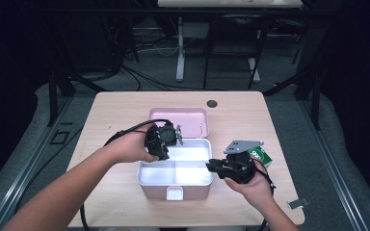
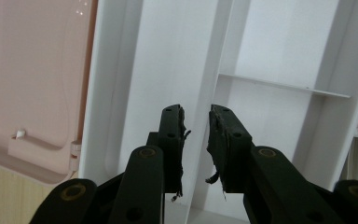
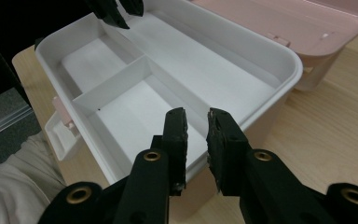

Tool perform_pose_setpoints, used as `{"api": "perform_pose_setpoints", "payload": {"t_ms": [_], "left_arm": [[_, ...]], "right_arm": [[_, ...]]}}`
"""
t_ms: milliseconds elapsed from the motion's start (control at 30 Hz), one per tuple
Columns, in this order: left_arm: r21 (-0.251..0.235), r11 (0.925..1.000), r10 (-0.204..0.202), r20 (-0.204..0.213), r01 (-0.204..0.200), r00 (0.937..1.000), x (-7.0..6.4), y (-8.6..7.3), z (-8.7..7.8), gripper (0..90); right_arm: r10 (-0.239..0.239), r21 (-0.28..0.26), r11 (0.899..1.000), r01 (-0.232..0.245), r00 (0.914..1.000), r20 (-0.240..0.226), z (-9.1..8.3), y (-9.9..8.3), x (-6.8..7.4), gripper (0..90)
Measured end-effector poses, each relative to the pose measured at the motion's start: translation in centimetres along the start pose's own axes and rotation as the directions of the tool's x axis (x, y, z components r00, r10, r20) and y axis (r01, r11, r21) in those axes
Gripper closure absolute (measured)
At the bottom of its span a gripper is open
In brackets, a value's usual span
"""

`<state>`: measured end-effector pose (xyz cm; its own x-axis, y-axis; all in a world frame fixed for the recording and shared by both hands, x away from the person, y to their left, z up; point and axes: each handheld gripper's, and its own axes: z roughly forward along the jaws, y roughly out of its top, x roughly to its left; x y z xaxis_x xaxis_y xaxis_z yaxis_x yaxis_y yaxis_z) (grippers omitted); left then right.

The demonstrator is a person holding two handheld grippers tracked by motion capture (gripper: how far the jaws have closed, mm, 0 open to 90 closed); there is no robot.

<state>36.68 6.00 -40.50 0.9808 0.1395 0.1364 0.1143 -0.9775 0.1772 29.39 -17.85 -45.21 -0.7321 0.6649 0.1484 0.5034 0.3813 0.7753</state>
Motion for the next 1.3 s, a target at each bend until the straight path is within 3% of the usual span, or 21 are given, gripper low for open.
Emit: {"api": "perform_pose_setpoints", "payload": {"t_ms": [233,467,533,733,1033,1233,1300], "left_arm": [[0.046,0.9982,0.039,0.0,-0.039,0.9992,-0.1,0.8,1.0,76.8],[0.056,0.9963,0.065,0.019,-0.066,0.9977,-0.3,1.4,1.3,79.1],[0.064,0.9949,0.077,0.036,-0.079,0.9964,-0.4,1.6,1.4,79.1],[0.101,0.9882,0.112,0.033,-0.115,0.9931,-0.9,2.0,2.2,79.1],[0.114,0.9843,0.132,0.032,-0.135,0.9907,-1.0,2.5,3.0,81.7],[0.131,0.9777,0.163,0.025,-0.164,0.9864,-1.2,2.9,3.5,86.1],[0.127,0.9793,0.155,0.029,-0.158,0.9874,-1.2,2.9,3.5,86.5]], "right_arm": [[0.042,-0.01,0.999,-0.042,0.9991,0.011,-0.4,-0.6,-0.9,76.4],[0.07,-0.004,0.998,-0.07,0.9975,0.007,-0.1,-1.1,-1.3,73.8],[0.074,-0.008,0.997,-0.074,0.9972,0.001,0.0,-1.1,-1.3,73.0],[0.087,-0.002,0.996,-0.087,0.9962,-0.002,0.0,-1.1,-1.4,70.7],[0.098,-0.005,0.995,-0.098,0.9951,-0.013,0.1,-1.1,-1.6,70.3],[0.097,-0.007,0.995,-0.097,0.9952,-0.012,0.1,-1.1,-1.6,70.4],[0.095,-0.008,0.995,-0.095,0.9954,-0.01,0.1,-1.1,-1.6,70.4]]}}
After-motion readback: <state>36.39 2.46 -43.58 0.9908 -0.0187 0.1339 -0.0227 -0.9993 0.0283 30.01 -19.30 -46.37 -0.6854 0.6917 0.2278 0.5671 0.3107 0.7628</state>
